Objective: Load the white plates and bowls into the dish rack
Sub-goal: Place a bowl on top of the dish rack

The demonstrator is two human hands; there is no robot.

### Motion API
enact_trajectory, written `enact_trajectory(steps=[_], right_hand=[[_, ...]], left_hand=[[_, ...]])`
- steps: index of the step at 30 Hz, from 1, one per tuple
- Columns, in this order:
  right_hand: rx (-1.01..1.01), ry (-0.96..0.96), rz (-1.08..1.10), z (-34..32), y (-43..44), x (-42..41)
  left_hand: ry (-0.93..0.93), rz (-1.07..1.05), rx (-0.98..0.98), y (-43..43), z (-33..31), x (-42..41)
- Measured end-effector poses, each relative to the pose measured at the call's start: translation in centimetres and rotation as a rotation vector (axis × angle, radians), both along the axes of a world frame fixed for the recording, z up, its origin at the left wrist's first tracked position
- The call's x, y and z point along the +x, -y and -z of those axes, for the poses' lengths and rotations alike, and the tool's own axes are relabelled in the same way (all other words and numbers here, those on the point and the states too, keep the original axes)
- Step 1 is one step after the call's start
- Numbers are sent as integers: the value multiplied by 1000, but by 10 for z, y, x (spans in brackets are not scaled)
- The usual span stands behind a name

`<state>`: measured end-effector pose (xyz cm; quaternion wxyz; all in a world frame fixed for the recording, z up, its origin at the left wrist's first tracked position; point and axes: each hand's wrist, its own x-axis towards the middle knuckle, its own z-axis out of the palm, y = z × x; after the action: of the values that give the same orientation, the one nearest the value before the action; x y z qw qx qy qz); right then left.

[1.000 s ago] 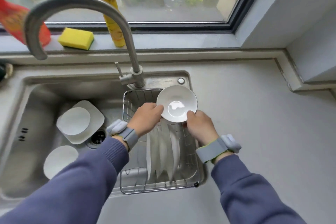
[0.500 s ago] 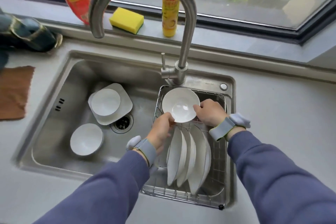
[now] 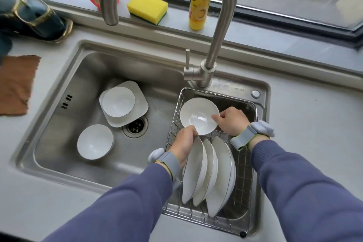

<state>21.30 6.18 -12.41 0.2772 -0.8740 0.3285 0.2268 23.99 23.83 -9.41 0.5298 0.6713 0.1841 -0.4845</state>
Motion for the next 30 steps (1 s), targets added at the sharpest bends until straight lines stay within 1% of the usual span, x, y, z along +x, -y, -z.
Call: enact_trajectory(steps=[7, 12, 15, 17, 20, 21, 23, 26, 28, 30], right_hand=[[-49, 40, 41, 8, -1, -3], [-46, 58, 67, 6, -4, -5], [-52, 22, 76, 4, -5, -5], [-121, 11, 67, -6, -9, -1], [-313, 87, 25, -36, -23, 21], [-327, 121, 12, -47, -27, 26], [-270, 219, -1, -68, -46, 44], [-113, 328, -18, -89, -95, 78], [-3, 344, -12, -86, -128, 102], [98, 293, 40, -73, -151, 118]], left_hand=[[-31, 2, -24, 2, 7, 0], [-49, -11, -43, 1, 9, 1], [-87, -5, -52, 1, 4, 4], [-76, 20, -54, -5, -1, 11], [-13, 101, -42, -21, -9, 28], [7, 131, -49, -22, -14, 31], [58, 175, -55, -30, -24, 43], [163, 199, -49, -59, -37, 78], [221, 168, -10, -84, -34, 107], [290, 121, 62, -106, -25, 132]])
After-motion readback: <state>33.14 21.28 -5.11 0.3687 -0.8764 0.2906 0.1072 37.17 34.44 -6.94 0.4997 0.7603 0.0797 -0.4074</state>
